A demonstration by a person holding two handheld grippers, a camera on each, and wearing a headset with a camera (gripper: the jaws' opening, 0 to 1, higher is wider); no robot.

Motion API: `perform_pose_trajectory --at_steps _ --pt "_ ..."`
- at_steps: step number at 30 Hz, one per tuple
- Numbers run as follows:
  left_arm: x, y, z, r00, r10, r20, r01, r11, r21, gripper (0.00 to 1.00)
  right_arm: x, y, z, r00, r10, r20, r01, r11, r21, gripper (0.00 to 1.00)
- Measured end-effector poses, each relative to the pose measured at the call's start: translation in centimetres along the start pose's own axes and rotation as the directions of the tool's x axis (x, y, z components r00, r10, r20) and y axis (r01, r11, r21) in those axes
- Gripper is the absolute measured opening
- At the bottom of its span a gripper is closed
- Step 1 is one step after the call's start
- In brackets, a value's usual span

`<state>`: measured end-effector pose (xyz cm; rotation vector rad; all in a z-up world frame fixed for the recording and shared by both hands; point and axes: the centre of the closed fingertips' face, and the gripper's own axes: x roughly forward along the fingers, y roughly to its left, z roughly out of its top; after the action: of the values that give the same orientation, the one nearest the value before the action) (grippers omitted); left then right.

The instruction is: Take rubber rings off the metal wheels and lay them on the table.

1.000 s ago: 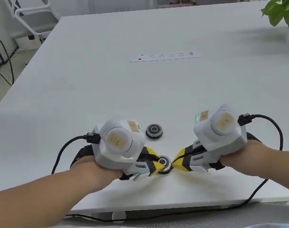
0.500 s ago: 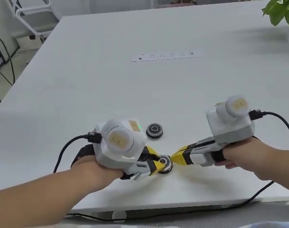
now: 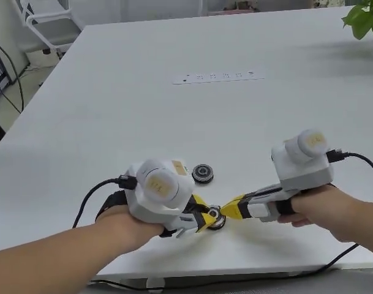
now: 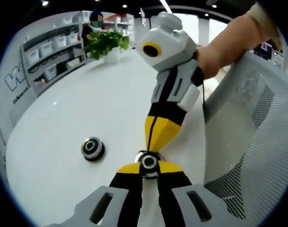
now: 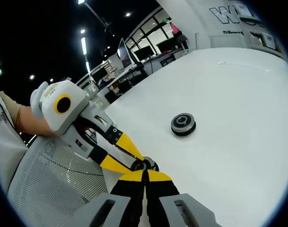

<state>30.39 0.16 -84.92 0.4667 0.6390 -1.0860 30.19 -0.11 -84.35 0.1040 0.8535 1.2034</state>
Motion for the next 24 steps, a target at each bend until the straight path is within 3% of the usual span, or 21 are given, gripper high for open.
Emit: perform_pose_trajectory --at_steps 11,15,18,19,24 --pt "0.0 -0.1 -0.1 1.0000 0.000 0.000 0.000 1.000 -0.003 0.10 0.3 0.9 0.2 0.9996 0.025 0.011 -0.025 1.000 -0.016 0.00" --pt "-0.1 -0.1 -0.1 1.0000 0.001 0.001 -0.001 1.000 -0.004 0.10 0.9 1.6 0.4 0.9983 0.058 0.007 -0.057 0.997 -0.048 0.00" --pt "-0.1 -0.2 -0.1 1.0000 0.002 0.002 -0.002 1.000 -0.004 0.10 0.9 2.5 1.3 0.9929 0.107 0.053 -0.107 0.994 0.007 0.00" --pt "-0.1 -0.2 -0.1 1.0000 0.002 0.002 -0.002 1.000 -0.004 0.10 1.0 2.3 1.3 0.9953 0.088 0.039 -0.086 0.995 -0.053 0.00" --pt "-0.1 -0.2 -0.1 1.0000 0.000 0.002 0.000 1.000 -0.010 0.11 0.8 1.6 0.5 0.9969 0.075 0.022 -0.075 0.997 -0.034 0.00"
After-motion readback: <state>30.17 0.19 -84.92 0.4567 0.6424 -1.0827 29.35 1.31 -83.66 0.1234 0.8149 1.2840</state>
